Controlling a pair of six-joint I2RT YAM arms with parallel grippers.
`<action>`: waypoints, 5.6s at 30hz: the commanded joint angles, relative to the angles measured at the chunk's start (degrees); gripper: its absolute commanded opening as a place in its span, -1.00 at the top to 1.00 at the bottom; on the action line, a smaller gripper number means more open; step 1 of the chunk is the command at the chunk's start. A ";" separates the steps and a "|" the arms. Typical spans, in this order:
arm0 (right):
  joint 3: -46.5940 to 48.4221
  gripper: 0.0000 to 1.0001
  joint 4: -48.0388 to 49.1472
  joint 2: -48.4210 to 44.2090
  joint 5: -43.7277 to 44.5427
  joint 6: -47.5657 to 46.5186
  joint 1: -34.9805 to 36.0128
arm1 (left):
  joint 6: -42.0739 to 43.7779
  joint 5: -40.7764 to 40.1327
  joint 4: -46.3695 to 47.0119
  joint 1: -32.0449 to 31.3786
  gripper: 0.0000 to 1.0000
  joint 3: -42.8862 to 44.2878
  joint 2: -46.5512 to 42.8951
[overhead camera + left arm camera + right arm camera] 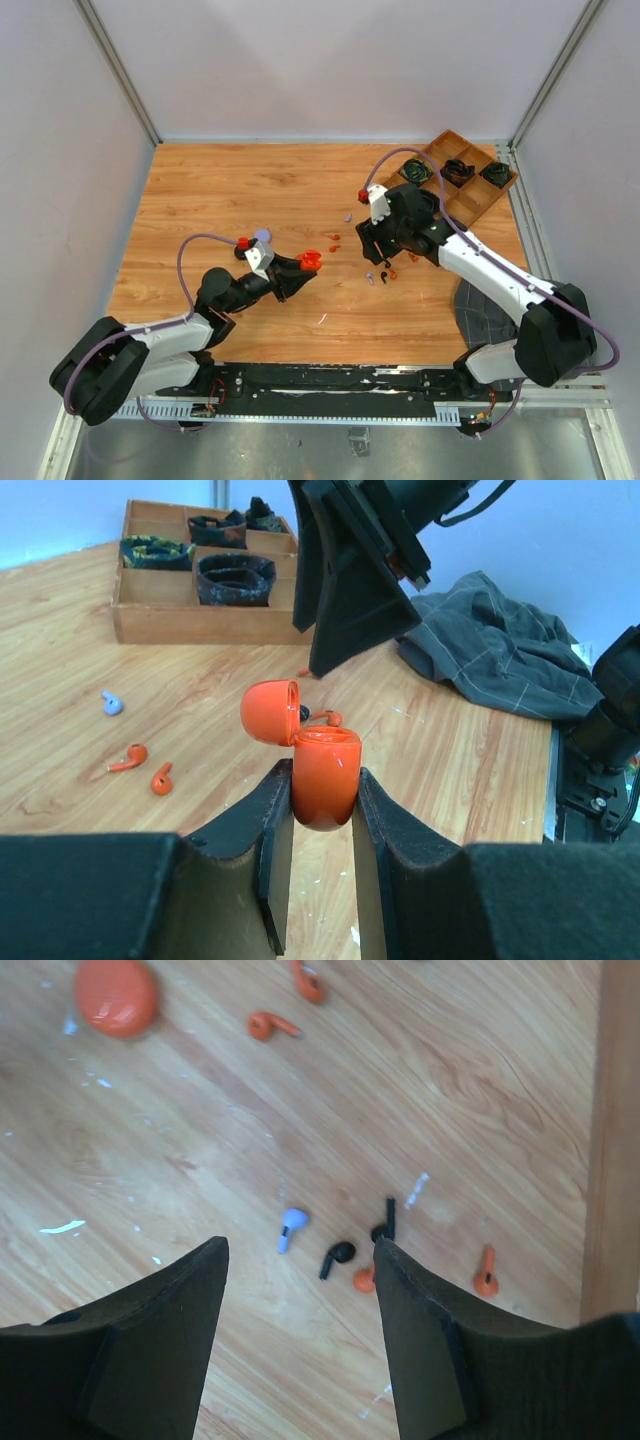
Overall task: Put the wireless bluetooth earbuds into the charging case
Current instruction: Pick up the earbud from the center of the board, then place the earbud at the center of the board, then pick up the earbud from the center of the board.
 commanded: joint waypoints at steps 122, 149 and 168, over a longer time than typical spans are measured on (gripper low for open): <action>6.06 0.01 -10.14 19.05 14.41 21.68 19.49 | 2.10 -9.68 4.19 0.45 1.00 -6.14 -7.00; 4.30 0.52 -5.81 23.19 14.91 24.44 17.75 | 2.54 -9.55 4.11 0.40 0.99 -6.44 -7.94; -1.23 0.67 2.83 -3.09 16.60 22.60 18.84 | 8.89 -3.11 18.59 0.42 0.99 -10.43 -7.50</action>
